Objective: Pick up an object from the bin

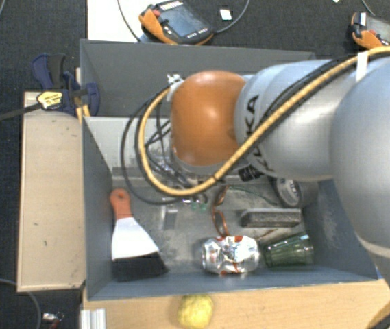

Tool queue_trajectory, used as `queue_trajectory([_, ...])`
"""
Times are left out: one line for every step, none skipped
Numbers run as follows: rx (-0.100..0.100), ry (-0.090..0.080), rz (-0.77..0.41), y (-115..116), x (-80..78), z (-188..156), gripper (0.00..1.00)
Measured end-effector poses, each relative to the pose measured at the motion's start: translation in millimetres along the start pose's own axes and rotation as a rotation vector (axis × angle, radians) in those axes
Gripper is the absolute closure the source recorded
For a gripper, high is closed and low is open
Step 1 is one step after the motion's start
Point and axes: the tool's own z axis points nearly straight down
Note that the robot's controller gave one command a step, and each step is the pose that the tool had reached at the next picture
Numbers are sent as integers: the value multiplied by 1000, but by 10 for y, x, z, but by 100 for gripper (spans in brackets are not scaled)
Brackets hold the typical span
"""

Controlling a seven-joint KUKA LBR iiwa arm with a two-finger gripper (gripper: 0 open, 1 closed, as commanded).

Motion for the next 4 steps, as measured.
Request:
queue_trajectory([0, 0, -366, 557, 510, 918, 0])
queue_trajectory([-1, -5, -577, 558, 474, 113, 0])
queue_trajectory([1, 4, -440, 181, 680, 620, 0])
queue_trajectory([0, -15, -622, 543, 654, 898, 0])
